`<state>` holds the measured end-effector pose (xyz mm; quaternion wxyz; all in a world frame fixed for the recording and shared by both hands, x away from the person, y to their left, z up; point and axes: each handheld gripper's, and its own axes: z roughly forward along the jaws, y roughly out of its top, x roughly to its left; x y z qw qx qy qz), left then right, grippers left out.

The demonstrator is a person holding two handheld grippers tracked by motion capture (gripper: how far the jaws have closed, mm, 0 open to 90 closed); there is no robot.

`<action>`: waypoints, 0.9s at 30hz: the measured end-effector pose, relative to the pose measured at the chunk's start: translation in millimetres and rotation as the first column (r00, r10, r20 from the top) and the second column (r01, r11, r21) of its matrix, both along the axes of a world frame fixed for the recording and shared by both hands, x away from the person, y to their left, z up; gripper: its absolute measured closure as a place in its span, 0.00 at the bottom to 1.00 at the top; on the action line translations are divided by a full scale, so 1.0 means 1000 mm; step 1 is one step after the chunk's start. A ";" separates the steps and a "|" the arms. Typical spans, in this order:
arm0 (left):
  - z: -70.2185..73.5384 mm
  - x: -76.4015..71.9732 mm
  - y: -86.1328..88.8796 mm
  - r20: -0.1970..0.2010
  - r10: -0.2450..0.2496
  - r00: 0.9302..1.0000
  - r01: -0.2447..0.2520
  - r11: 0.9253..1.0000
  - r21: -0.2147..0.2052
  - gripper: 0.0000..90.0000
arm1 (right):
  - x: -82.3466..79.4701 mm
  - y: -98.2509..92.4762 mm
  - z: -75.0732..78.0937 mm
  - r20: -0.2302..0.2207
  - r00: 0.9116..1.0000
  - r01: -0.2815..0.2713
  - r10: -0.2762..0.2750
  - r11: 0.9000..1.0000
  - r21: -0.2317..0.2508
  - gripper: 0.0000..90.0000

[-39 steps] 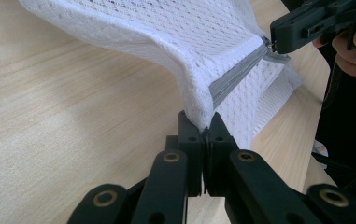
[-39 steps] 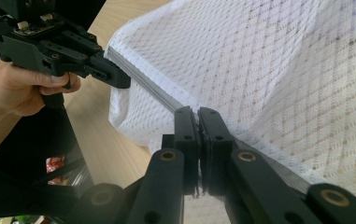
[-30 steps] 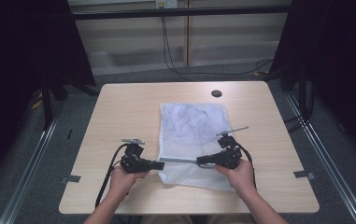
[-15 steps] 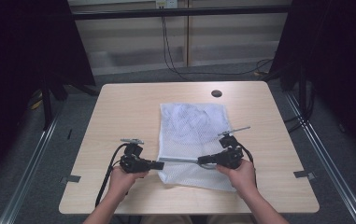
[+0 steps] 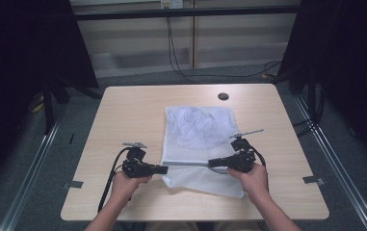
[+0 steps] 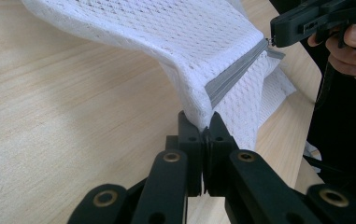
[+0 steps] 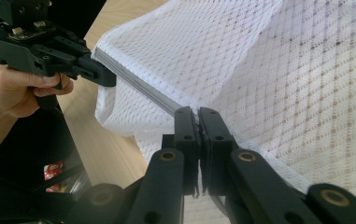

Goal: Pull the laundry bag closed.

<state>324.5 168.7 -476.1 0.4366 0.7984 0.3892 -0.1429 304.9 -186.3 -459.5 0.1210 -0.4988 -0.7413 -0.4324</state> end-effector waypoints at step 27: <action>0.000 0.001 0.001 -0.001 -0.002 1.000 0.002 1.000 -0.003 0.98 | 0.001 -0.008 0.001 -0.018 1.000 0.001 -0.001 1.000 0.007 0.97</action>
